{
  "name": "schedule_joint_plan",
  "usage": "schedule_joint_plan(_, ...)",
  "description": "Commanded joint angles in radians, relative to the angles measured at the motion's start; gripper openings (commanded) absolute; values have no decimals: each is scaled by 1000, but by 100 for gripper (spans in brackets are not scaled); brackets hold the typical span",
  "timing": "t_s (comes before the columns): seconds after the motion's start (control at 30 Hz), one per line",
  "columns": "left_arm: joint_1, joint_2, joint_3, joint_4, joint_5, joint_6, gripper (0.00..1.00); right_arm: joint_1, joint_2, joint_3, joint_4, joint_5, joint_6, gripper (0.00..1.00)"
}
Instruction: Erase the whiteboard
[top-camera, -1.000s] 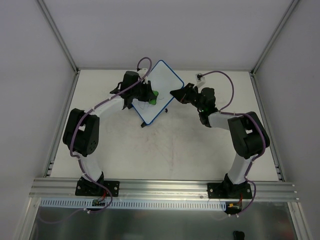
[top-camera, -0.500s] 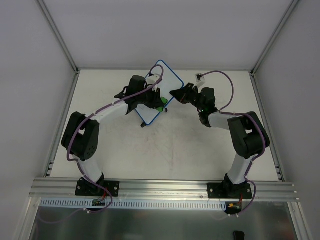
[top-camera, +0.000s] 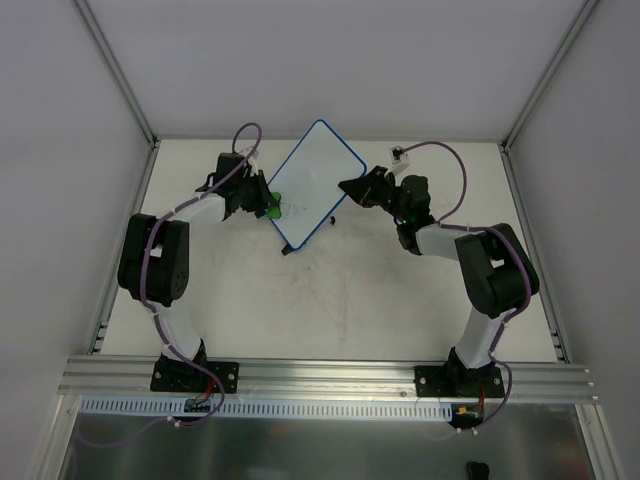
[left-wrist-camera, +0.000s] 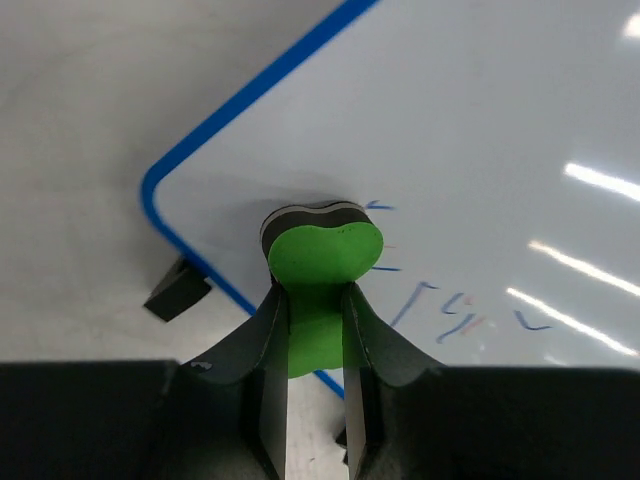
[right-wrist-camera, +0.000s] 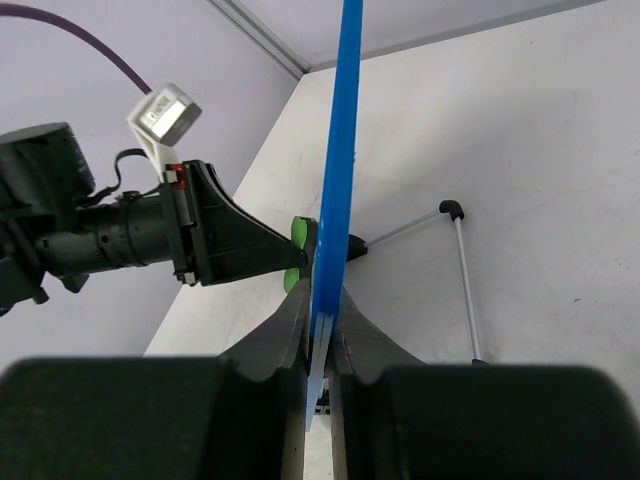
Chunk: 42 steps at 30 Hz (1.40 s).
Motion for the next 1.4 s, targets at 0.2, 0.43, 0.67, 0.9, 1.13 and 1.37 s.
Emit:
schedule_joint_plan(0.2, 62, 60, -7, -15, 61, -113, 0, 18, -22, 5, 86, -43, -57, 0)
schedule_joint_plan(0.43, -8, 47, 2, -10, 107, 23, 0, 19, -17, 7, 86, -45, -57, 0)
schedule_joint_plan(0.67, -154, -10, -7, -9, 116, 210, 0, 19, -17, 7, 86, -46, -57, 0)
schedule_joint_plan(0.9, -254, -48, -19, -10, 148, 357, 0, 18, -16, 9, 89, -50, -55, 0)
schedule_joint_plan(1.13, -258, -29, -9, -18, 145, 361, 0, 19, -16, 10, 87, -53, -54, 0)
schedule_joint_plan(1.37, -89, 37, 62, -27, 111, 113, 0, 19, -19, 7, 91, -53, -54, 0)
